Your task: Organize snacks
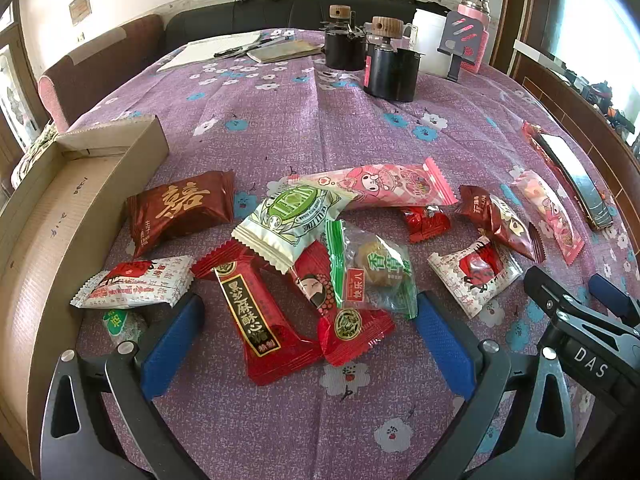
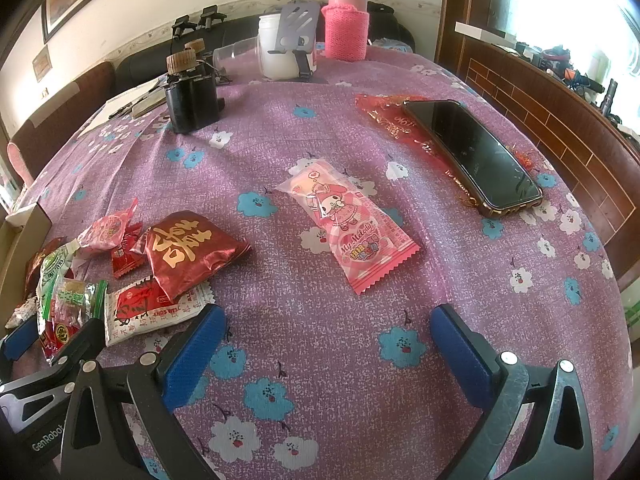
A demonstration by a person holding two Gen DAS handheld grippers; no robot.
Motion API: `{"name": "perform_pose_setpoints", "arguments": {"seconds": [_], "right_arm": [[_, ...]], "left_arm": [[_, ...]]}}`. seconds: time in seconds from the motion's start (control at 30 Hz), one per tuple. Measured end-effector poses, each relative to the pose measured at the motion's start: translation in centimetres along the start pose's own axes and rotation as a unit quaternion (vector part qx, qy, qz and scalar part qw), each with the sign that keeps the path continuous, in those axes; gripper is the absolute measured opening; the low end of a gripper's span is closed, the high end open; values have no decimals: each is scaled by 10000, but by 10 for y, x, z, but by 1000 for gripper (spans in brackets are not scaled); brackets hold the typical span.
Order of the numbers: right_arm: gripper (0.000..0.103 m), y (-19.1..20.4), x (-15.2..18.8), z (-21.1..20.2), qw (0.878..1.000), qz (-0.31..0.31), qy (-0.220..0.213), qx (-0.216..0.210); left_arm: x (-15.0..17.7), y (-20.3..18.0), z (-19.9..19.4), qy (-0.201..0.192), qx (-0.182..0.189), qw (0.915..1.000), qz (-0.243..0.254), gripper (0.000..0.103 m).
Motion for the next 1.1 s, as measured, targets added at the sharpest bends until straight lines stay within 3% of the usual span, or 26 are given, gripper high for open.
{"name": "perform_pose_setpoints", "arguments": {"seconds": [0.47, 0.67, 0.87, 0.93, 1.0, 1.03, 1.1], "right_arm": [[103, 0, 0, 0, 10000, 1, 3, 1], [103, 0, 2, -1, 10000, -14, 47, -34], [103, 0, 12, -2, 9986, -269, 436, -112], [103, 2, 13, -3, 9980, -302, 538, -119], [99, 3, 16, -9, 9979, -339, 538, -78], [92, 3, 17, -13, 9981, -357, 493, -41], [90, 2, 21, -35, 9988, -406, 284, -16]], "left_arm": [[1, -1, 0, 29, 22, 10000, 20, 103], [12, -5, -6, 447, 257, 9981, 342, 103], [25, -9, -18, 417, 440, 9967, 533, 103], [29, -9, -27, 440, 703, 9954, 485, 103], [29, -7, -45, 296, 895, 9946, 432, 103], [28, -4, -63, 87, 934, 9945, 465, 103], [23, -1, -100, -336, 969, 9931, 568, 103]]}}
Point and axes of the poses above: each gripper's, at about its wrist camera, not at the fingertips, and z roughly the way its jaws point, y to its left, x to its underside, the point moved 7 cm from there along z, roughly the way its jaws point, and after that the axes turned 6 degrees about x, right-handed, at the moved point
